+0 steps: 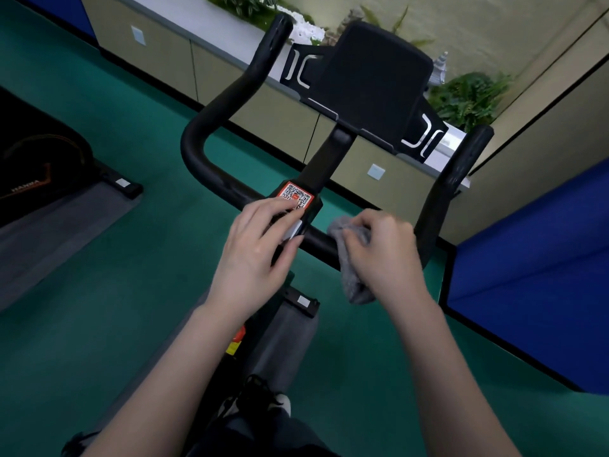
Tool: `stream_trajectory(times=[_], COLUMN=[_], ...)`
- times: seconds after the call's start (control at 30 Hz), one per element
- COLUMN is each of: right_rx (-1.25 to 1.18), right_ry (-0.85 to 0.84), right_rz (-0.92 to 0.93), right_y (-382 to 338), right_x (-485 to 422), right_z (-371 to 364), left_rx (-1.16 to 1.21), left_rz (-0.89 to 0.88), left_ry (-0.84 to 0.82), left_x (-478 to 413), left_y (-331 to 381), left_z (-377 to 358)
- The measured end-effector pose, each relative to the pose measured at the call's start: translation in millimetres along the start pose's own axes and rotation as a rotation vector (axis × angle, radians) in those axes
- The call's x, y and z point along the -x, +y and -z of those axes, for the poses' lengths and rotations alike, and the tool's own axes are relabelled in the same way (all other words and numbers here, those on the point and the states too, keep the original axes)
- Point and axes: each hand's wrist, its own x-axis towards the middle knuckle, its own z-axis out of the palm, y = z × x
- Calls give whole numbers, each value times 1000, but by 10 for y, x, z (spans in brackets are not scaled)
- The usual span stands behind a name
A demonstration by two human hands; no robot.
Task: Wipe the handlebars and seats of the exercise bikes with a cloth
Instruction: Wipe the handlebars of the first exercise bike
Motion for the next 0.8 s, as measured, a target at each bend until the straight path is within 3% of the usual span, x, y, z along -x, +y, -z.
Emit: stream_trajectory(times=[0.23,0.43,0.67,0.8], right_rx=[-306,-470,-370,-297], right_ry=[362,551,761,935], right_rz=[129,57,9,-111], right_y=[-239,-397,-363,-190], right_x=[364,425,529,624], right_z=[-336,-652,-845,-806], left_rx=[25,97,149,90], left_rz=[42,89,40,-59], left_ry=[-14,-132,-181,-190], left_x=[-36,-125,-157,-194], left_y=[76,84,-20,-78], left_z=[69,237,304,269])
